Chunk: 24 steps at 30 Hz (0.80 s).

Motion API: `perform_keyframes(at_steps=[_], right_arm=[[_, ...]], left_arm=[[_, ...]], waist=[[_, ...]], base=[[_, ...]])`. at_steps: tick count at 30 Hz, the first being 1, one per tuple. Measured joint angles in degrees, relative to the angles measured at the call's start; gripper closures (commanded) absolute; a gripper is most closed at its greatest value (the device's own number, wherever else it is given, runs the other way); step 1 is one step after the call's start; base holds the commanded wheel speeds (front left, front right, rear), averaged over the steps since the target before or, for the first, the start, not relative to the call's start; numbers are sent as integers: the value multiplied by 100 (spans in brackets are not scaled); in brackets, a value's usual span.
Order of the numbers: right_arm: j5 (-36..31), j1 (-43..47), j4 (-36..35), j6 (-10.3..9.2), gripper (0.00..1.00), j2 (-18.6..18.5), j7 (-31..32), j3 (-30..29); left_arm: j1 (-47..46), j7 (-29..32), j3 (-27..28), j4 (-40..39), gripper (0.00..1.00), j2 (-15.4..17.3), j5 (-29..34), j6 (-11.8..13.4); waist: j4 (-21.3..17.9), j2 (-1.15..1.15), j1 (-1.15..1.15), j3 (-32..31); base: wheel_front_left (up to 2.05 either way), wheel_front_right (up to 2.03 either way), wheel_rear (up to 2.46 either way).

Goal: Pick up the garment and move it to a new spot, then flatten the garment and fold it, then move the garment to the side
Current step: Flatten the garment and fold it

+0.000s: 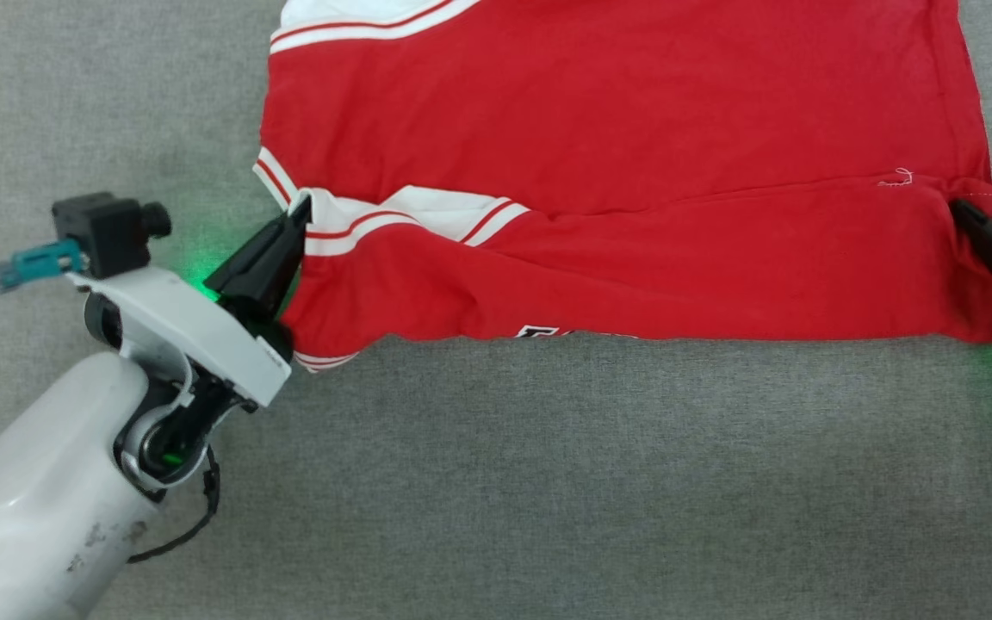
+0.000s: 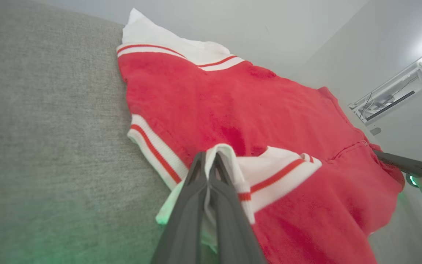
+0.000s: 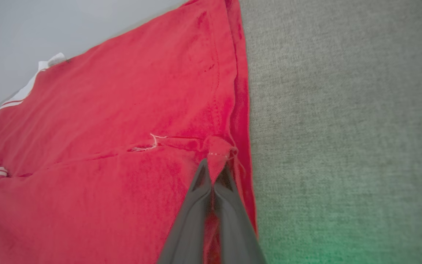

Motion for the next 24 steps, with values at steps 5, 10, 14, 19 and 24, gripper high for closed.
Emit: perform_keyframes(at_steps=[5, 10, 14, 19, 24], right_arm=[[9, -23, 127, 0, 0, -94, -299, 285], [110, 16, 154, 0, 0, -197, -586, 459], [178, 148, 116, 0, 0, -318, -749, 499], [302, 294, 35, 0, 0, -419, -835, 405], [315, 413, -49, 0, 0, -427, -827, 372]], left_arm=[[-198, 21, -381, 355, 0, 45, 283, -14], [-334, 179, -584, 414, 0, 308, 312, -13], [-510, 738, -693, 309, 0, 764, 417, 67], [-746, 1895, -723, -494, 0, 1247, 151, 575], [-716, 3505, -966, -1578, 0, 1548, -583, 1188]], waist=[[-29, 0, 0, -87], [-54, 0, 0, -318], [-66, 0, 0, -572], [-72, 0, 0, -897], [-58, 0, 0, -1118]], base=[[0, 0, 0], [0, 0, 0], [0, 0, 0], [0, 0, 0], [0, 0, 0]])
